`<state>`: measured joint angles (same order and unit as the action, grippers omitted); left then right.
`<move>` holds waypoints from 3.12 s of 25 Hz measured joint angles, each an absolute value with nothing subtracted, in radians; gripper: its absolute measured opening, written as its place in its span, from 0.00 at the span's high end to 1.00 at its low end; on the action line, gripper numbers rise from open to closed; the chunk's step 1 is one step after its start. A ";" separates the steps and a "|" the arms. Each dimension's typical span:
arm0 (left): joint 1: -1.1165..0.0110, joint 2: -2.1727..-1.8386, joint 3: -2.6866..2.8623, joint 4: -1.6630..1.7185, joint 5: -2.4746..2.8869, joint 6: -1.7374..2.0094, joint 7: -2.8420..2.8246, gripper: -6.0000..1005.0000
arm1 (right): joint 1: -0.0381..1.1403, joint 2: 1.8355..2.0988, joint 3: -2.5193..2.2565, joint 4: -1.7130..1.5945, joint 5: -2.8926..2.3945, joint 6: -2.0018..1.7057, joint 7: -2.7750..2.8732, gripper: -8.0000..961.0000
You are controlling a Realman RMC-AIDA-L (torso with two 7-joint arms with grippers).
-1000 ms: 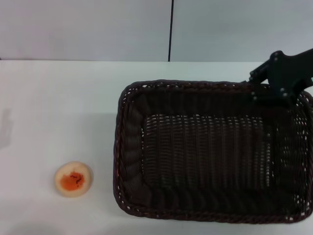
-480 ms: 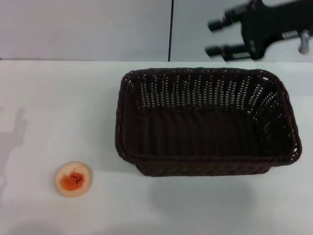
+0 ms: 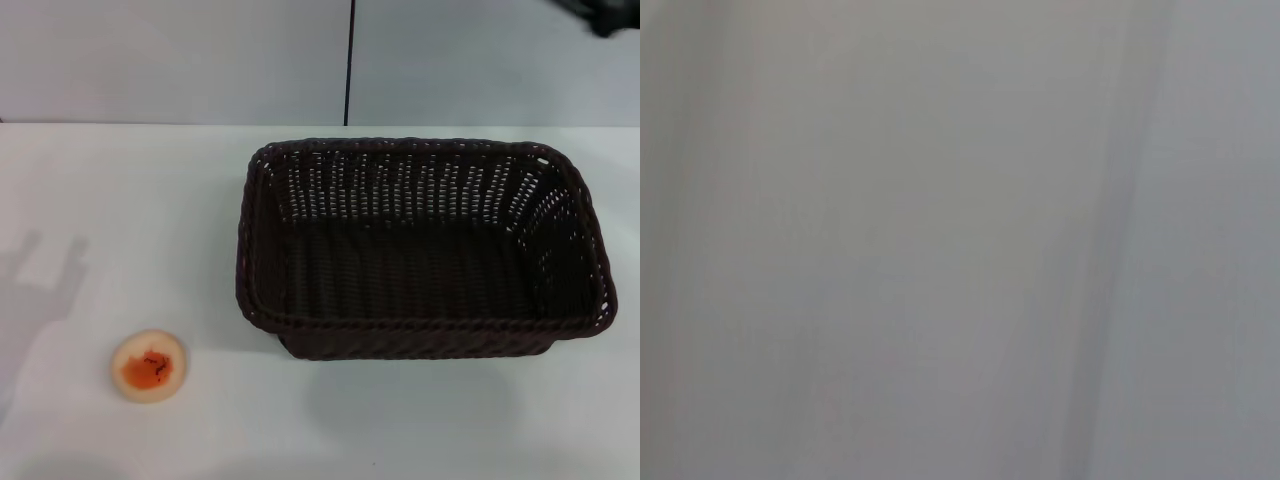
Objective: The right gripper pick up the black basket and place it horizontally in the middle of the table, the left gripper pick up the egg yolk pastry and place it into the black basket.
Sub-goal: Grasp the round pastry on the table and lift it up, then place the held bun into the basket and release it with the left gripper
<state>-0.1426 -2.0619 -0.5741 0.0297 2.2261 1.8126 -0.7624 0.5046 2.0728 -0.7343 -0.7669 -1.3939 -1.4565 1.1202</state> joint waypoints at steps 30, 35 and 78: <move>-0.110 -2.062 0.005 0.170 2.230 1.620 -0.606 0.39 | 0.264 2.075 -0.448 -0.166 -0.744 -1.588 0.756 0.46; -0.105 -2.062 0.004 0.165 2.230 1.608 -0.606 0.40 | 0.268 2.075 -0.448 -0.160 -0.747 -1.586 0.756 0.46; -0.320 -2.068 -0.229 -0.063 2.234 1.778 -0.684 0.94 | 0.302 2.075 -0.461 -0.103 -0.750 -1.583 0.756 0.46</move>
<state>-0.3203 -2.0679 -0.2294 -0.0634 2.2342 1.7777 -0.6837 0.3022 2.0752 -0.4606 -0.1028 -0.7504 -1.5826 0.7563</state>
